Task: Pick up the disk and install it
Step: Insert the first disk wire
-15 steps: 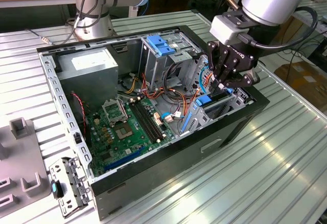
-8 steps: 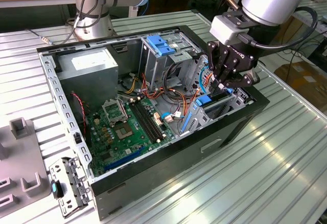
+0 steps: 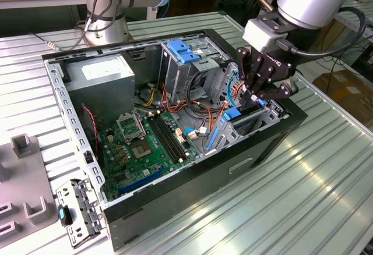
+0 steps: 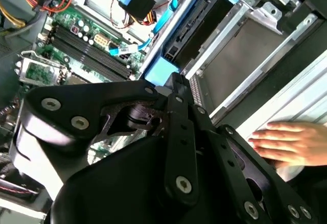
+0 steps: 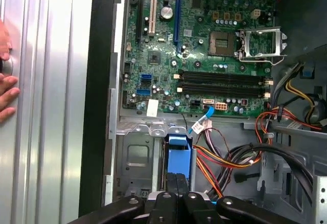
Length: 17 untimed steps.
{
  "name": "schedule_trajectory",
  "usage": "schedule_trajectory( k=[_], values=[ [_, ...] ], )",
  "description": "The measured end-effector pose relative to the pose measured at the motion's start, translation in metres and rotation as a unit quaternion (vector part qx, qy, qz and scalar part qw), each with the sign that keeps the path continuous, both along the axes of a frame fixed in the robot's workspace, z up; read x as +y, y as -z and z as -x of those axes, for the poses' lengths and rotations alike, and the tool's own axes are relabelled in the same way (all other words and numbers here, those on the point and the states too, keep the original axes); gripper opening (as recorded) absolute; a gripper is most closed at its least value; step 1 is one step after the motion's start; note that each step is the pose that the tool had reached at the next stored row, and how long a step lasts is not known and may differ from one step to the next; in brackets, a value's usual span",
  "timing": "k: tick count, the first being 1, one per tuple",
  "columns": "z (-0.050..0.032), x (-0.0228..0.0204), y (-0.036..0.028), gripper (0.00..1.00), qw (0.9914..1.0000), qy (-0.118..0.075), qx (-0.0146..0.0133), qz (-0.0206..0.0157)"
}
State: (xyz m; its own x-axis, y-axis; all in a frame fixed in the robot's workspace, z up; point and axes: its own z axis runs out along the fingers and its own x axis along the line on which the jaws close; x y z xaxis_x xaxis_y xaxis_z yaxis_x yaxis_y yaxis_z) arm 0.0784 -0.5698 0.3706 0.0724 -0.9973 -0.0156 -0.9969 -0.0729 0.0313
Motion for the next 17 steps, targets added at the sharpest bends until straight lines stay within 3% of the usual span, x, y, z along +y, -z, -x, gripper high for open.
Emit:
schedule_trajectory(
  k=[6, 7, 10, 17],
  values=[
    [-0.0248, 0.0004, 0.0001, 0.11, 0.99999, -0.005, 0.0003, 0.0],
    [-0.0269, 0.0004, 0.0, 0.11, 0.99999, -0.005, 0.0003, 0.0],
    [-0.0298, 0.0004, 0.0, 0.11, 0.9995, -0.031, 0.0003, 0.0],
    [-0.04, 0.0006, -0.006, 0.11, 0.99932, -0.037, 0.0004, 0.0]
  ],
)
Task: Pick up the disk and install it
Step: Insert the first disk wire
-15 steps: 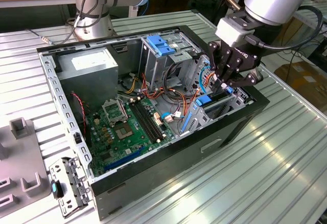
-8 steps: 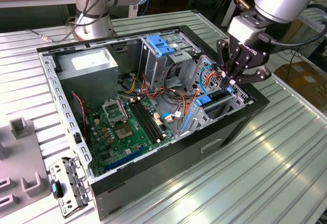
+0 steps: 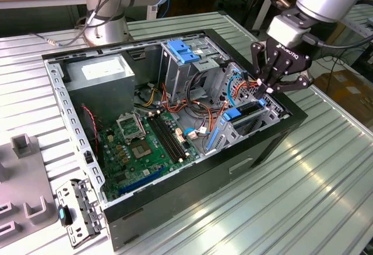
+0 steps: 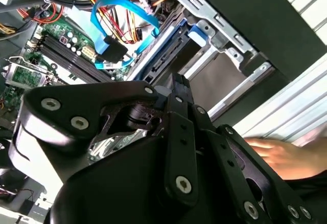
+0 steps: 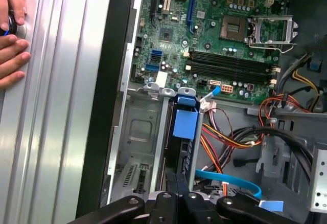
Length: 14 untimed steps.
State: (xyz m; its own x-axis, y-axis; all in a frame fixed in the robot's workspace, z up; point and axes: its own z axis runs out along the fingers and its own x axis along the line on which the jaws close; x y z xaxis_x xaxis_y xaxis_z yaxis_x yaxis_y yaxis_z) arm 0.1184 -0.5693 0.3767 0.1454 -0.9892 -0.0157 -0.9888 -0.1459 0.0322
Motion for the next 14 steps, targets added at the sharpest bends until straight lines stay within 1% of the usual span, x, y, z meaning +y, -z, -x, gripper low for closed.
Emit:
schedule_trajectory(
  k=[3, 6, 9, 12, 14],
  values=[
    [-0.0067, 0.0002, -0.0012, 0.11, 1.0, -0.002, 0.0004, -0.0001],
    [-0.0195, 0.0023, -0.0013, 0.11, 0.99999, -0.003, 0.0022, 0.0],
    [-0.0275, 0.0041, -0.0012, 0.11, 0.99998, -0.006, 0.0026, -0.0001],
    [-0.0304, 0.0049, -0.0013, 0.11, 0.99991, -0.013, 0.0027, 0.0],
    [-0.0313, 0.0051, -0.0013, 0.11, 0.99971, -0.024, 0.0027, 0.0001]
  ],
)
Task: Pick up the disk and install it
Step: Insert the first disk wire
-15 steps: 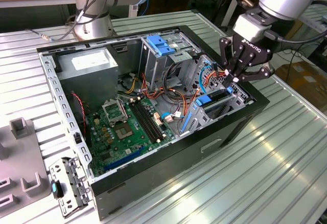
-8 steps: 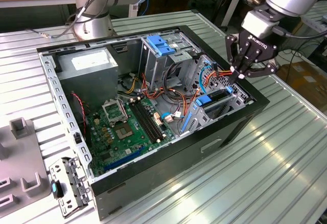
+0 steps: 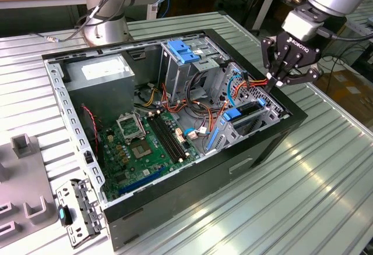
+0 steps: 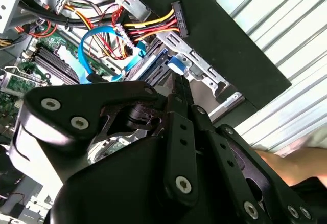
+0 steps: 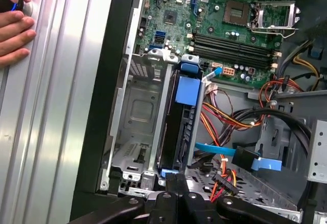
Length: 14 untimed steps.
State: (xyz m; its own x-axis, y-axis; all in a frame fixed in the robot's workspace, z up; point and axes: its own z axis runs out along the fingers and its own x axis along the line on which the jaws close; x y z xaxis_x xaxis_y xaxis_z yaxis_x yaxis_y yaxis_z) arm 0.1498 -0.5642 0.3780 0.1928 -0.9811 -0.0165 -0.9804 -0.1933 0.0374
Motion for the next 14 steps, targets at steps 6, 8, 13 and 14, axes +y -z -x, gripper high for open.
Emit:
schedule_trajectory(
  k=[6, 8, 13, 14],
  values=[
    [-0.0007, 0.0, 0.0004, 0.11, 0.99784, -0.066, -0.0001, -0.0001],
    [-0.0006, 0.0, 0.0006, 0.11, 0.99608, -0.088, -0.0001, 0.0],
    [-0.0078, 0.0041, 0.0008, 0.11, 0.99363, -0.113, -0.0001, -0.0001],
    [-0.009, 0.0053, 0.0008, 0.11, 0.99355, -0.113, -0.0001, -0.0001]
  ],
)
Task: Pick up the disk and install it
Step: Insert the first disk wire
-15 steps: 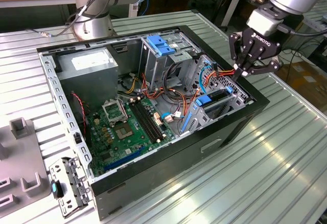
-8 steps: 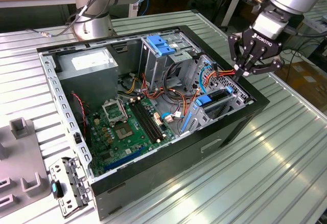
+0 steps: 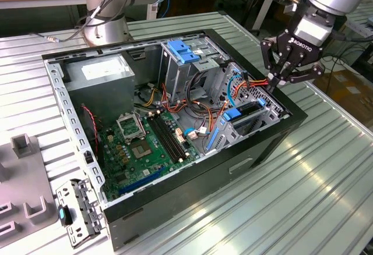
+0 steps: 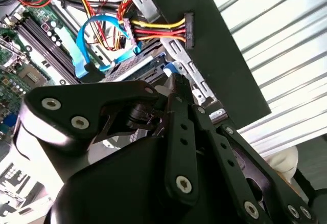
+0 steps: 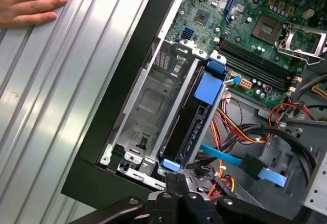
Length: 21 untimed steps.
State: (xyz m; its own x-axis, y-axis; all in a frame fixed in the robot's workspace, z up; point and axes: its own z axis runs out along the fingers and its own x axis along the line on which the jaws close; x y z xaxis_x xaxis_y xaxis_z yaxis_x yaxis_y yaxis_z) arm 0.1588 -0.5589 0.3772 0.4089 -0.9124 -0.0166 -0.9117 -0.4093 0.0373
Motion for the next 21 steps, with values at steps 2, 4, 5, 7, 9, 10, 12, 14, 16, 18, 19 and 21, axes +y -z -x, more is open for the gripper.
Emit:
schedule_trajectory(
  k=[2, 4, 5, 7, 9, 10, 12, 14, 16, 18, 19, 21],
  values=[
    [-0.0045, 0.0071, 0.0, 0.11, 1.0, -0.001, 0.0, 0.0],
    [-0.0084, 0.0134, 0.0, 0.11, 1.0, -0.002, 0.0, 0.0],
    [-0.0097, 0.0148, 0.0001, 0.11, 1.0, -0.002, 0.0, 0.0],
    [-0.012, 0.0168, 0.0005, 0.11, 0.99997, -0.008, 0.0, -0.0002],
    [-0.0121, 0.0168, 0.0007, 0.11, 0.99965, -0.027, 0.0, -0.0001],
    [-0.0121, 0.0169, 0.0008, 0.11, 0.99936, -0.036, 0.0, -0.0001],
    [-0.0123, 0.0169, 0.0012, 0.11, 0.99793, -0.064, 0.0, 0.0],
    [-0.0144, 0.0169, 0.0014, 0.11, 0.99708, -0.076, 0.0, 0.0],
    [-0.0189, 0.018, 0.0014, 0.11, 0.99686, -0.079, 0.0, 0.0],
    [-0.023, 0.019, 0.0015, 0.11, 0.99662, -0.082, 0.0, 0.0],
    [-0.0236, 0.0191, 0.0015, 0.11, 0.99642, -0.085, 0.0, -0.0001],
    [-0.0238, 0.019, 0.0015, 0.17, 0.99384, -0.111, 0.0, 0.0]
  ],
)
